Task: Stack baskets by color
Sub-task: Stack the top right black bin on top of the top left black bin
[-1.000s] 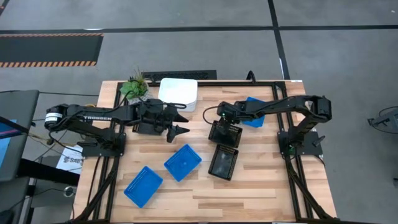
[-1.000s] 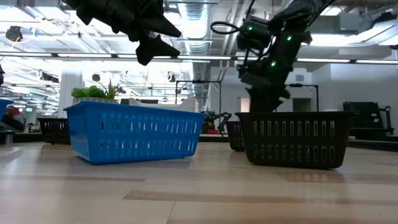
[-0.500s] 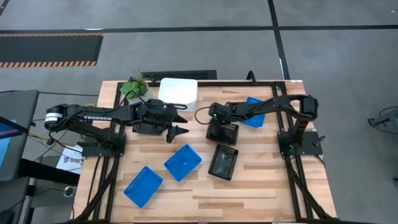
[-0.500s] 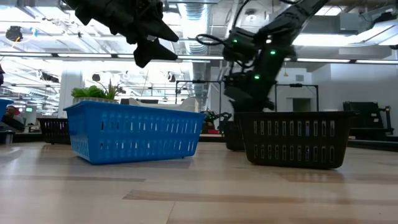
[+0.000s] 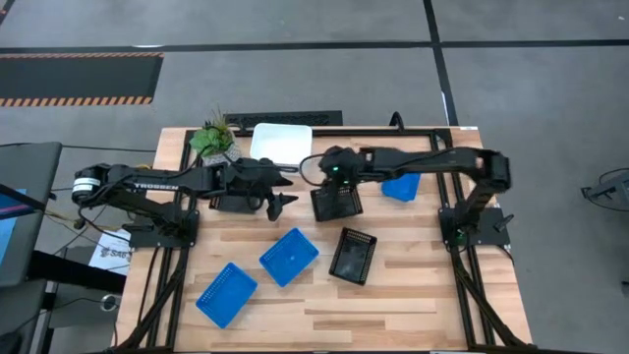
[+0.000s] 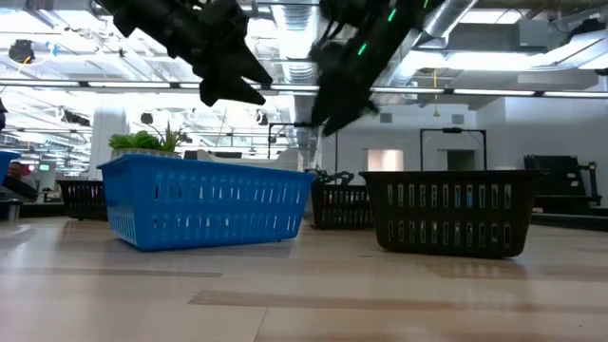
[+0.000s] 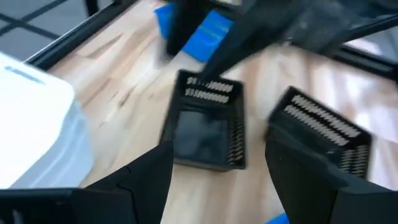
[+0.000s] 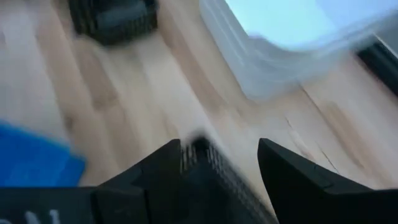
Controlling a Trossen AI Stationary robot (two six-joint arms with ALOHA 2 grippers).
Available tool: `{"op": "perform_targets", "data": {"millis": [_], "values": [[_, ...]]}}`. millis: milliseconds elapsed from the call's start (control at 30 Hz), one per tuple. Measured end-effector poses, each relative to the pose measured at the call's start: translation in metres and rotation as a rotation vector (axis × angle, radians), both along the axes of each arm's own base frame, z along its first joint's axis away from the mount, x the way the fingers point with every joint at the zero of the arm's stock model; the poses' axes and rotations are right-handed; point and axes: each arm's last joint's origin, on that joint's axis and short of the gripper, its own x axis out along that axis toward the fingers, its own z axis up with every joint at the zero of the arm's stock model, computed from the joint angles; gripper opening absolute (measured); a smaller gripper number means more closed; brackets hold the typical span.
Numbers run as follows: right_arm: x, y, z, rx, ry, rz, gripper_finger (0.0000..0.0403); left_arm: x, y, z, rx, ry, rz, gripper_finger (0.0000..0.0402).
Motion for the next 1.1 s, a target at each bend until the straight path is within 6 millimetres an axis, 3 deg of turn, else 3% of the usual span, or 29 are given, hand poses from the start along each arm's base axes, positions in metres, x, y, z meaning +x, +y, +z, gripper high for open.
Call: {"op": "perform_targets", "data": {"millis": [133, 267, 500, 667, 800, 1100], "values": [[-0.037, 0.022, 0.050, 0.033, 0.011, -0.025, 0.0239, 0.010, 0.005, -0.012, 0.036, 0.048, 0.066, 0.0242], [-0.078, 0.051, 0.097, 0.054, -0.110, 0.026, 0.0239, 0.030, 0.010, -0.026, 0.063, 0.111, 0.044, 0.0242], [-0.132, 0.088, 0.144, 0.061, -0.329, 0.040, 0.0239, 0.077, 0.032, -0.033, 0.100, 0.159, -0.003, 0.0242], [-0.144, 0.109, 0.148, 0.020, -0.344, 0.083, 0.0239, 0.107, 0.046, -0.047, 0.122, 0.248, -0.053, 0.0242], [-0.139, 0.123, 0.143, 0.008, -0.326, 0.119, 0.0239, 0.122, 0.053, -0.055, 0.132, 0.305, -0.063, 0.0242], [-0.117, 0.151, 0.120, 0.009, -0.222, 0.193, 0.0239, 0.132, 0.058, -0.082, 0.174, 0.403, -0.063, 0.0242]]}}
